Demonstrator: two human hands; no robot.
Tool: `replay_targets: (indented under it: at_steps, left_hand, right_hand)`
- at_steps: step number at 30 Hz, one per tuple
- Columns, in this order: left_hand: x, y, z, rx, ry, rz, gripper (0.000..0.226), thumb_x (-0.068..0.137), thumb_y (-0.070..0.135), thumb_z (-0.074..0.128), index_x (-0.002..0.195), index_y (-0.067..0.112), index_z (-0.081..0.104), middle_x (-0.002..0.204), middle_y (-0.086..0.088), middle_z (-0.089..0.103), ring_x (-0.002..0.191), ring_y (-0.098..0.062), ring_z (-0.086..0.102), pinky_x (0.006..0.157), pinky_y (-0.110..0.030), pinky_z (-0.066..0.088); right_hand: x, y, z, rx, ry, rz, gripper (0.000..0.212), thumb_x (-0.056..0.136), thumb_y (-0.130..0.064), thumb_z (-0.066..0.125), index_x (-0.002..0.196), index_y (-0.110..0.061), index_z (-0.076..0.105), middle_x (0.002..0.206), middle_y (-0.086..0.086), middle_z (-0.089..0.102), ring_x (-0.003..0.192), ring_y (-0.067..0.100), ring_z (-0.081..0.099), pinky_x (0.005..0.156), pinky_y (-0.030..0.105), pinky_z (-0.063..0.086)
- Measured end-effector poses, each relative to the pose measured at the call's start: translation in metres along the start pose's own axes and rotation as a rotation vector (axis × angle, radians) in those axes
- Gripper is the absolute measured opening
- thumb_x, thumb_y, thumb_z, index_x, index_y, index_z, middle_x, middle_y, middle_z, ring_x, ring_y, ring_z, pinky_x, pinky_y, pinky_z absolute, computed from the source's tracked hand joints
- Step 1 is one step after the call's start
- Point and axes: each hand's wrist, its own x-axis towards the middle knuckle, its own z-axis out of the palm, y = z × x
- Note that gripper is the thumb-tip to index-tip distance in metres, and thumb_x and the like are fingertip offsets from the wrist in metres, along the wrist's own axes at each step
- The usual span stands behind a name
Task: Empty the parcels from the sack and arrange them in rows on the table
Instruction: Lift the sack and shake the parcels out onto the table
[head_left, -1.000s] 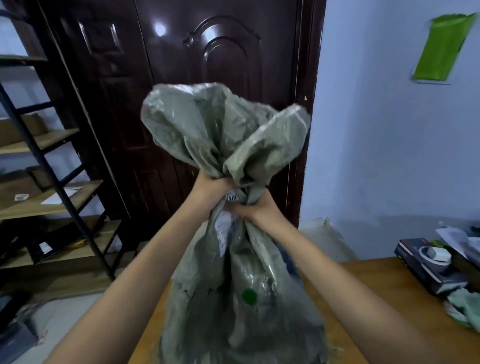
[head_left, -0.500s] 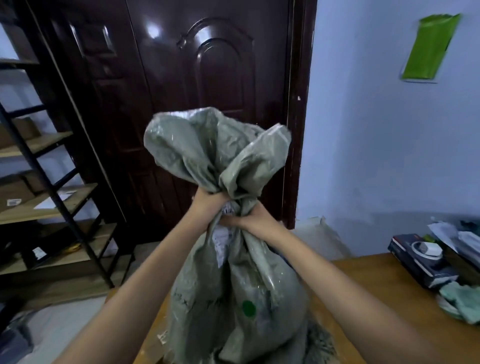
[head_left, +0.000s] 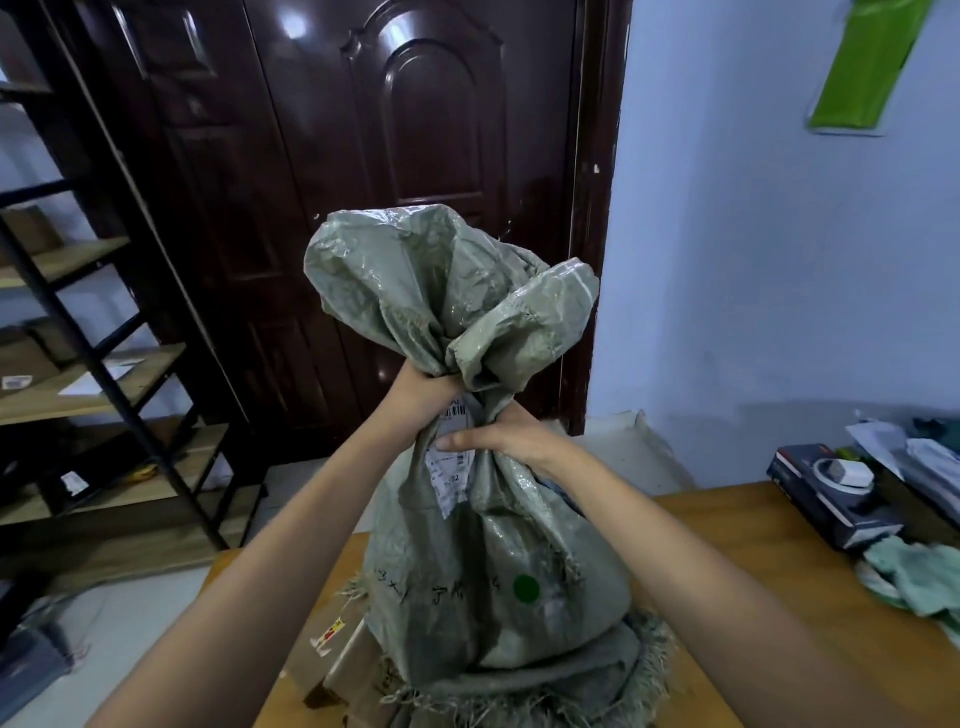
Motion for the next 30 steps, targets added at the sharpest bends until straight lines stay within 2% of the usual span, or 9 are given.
replay_targets:
  at_steps: [3, 6, 11, 15, 19, 23, 25, 28, 30]
  left_hand:
    - [-0.002, -0.005, 0.002, 0.062, -0.018, -0.119, 0.040, 0.080, 0.003, 0.074, 0.118, 0.005, 0.062, 0.111, -0.003, 0.068, 0.097, 0.002, 0.065, 0.079, -0.016, 0.053]
    - [-0.008, -0.010, -0.005, 0.071, -0.087, -0.254, 0.048, 0.077, 0.020, 0.078, 0.123, 0.017, 0.061, 0.117, 0.003, 0.067, 0.112, -0.011, 0.062, 0.089, -0.022, 0.051]
    - [-0.031, -0.032, -0.023, 0.139, -0.218, -0.412, 0.116, 0.054, 0.060, 0.083, 0.146, 0.028, 0.019, 0.139, 0.009, 0.037, 0.128, -0.011, 0.040, 0.096, -0.027, 0.040]
    - [-0.058, -0.064, -0.021, 0.191, -0.304, -0.444, 0.138, 0.042, 0.055, 0.090, 0.149, 0.028, 0.008, 0.141, 0.011, 0.035, 0.129, -0.012, 0.042, 0.097, -0.028, 0.047]
    - [-0.061, -0.074, 0.001, 0.141, -0.224, -0.334, 0.118, 0.061, 0.022, 0.090, 0.147, 0.021, 0.009, 0.128, 0.023, 0.031, 0.122, 0.004, 0.041, 0.081, -0.006, 0.046]
    - [-0.046, -0.077, 0.022, -0.009, -0.134, -0.340, 0.109, 0.056, 0.025, 0.092, 0.141, 0.026, 0.023, 0.131, 0.009, 0.051, 0.116, -0.005, 0.056, 0.086, -0.021, 0.053]
    - [-0.046, -0.073, 0.037, -0.017, -0.139, -0.389, 0.087, 0.065, 0.015, 0.088, 0.133, 0.023, 0.035, 0.118, 0.009, 0.060, 0.105, -0.004, 0.062, 0.079, -0.018, 0.054]
    - [-0.055, -0.082, 0.063, -0.008, -0.171, -0.402, 0.034, 0.076, 0.004, 0.077, 0.102, 0.018, 0.059, 0.085, 0.013, 0.071, 0.079, 0.002, 0.067, 0.064, -0.011, 0.051]
    - [-0.063, -0.095, 0.079, -0.022, -0.183, -0.412, 0.030, 0.078, 0.001, 0.075, 0.098, 0.020, 0.064, 0.087, 0.013, 0.072, 0.081, 0.003, 0.068, 0.070, -0.013, 0.052]
  right_hand:
    - [0.005, 0.010, 0.003, -0.022, 0.118, 0.004, 0.058, 0.067, -0.013, 0.088, 0.120, -0.015, 0.064, 0.117, -0.002, 0.069, 0.111, 0.004, 0.063, 0.100, 0.029, 0.049]
    - [0.006, 0.015, -0.002, 0.013, 0.241, -0.011, 0.039, 0.073, 0.002, 0.079, 0.107, -0.014, 0.067, 0.106, 0.001, 0.071, 0.096, 0.002, 0.067, 0.086, 0.023, 0.053]
    - [0.001, 0.009, -0.020, 0.026, 0.372, -0.016, 0.031, 0.078, 0.002, 0.074, 0.096, -0.021, 0.066, 0.098, -0.003, 0.071, 0.081, -0.007, 0.066, 0.074, 0.011, 0.052]
    - [0.005, 0.000, -0.036, 0.126, 0.471, -0.018, 0.032, 0.078, -0.001, 0.074, 0.102, -0.020, 0.063, 0.095, -0.005, 0.070, 0.084, 0.003, 0.068, 0.077, 0.018, 0.053]
    - [0.015, -0.027, -0.047, 0.197, 0.472, -0.094, 0.023, 0.079, 0.005, 0.070, 0.093, -0.012, 0.067, 0.082, -0.005, 0.073, 0.077, 0.007, 0.070, 0.073, 0.022, 0.055]
    - [0.017, -0.044, -0.052, 0.205, 0.419, -0.164, 0.028, 0.078, 0.006, 0.070, 0.096, -0.015, 0.067, 0.088, -0.007, 0.074, 0.088, 0.011, 0.070, 0.080, 0.027, 0.056]
    - [0.012, -0.037, -0.055, 0.171, 0.420, -0.132, 0.028, 0.080, 0.006, 0.069, 0.100, -0.012, 0.066, 0.090, -0.006, 0.074, 0.087, 0.009, 0.070, 0.078, 0.023, 0.056]
    - [-0.005, -0.013, -0.062, 0.055, 0.473, -0.039, 0.039, 0.080, 0.001, 0.072, 0.117, -0.006, 0.062, 0.103, 0.000, 0.070, 0.097, 0.011, 0.067, 0.087, 0.021, 0.053]
    - [-0.017, 0.000, -0.071, 0.005, 0.499, -0.007, 0.041, 0.080, -0.001, 0.072, 0.119, -0.008, 0.061, 0.105, -0.002, 0.069, 0.097, 0.009, 0.065, 0.083, 0.013, 0.051]
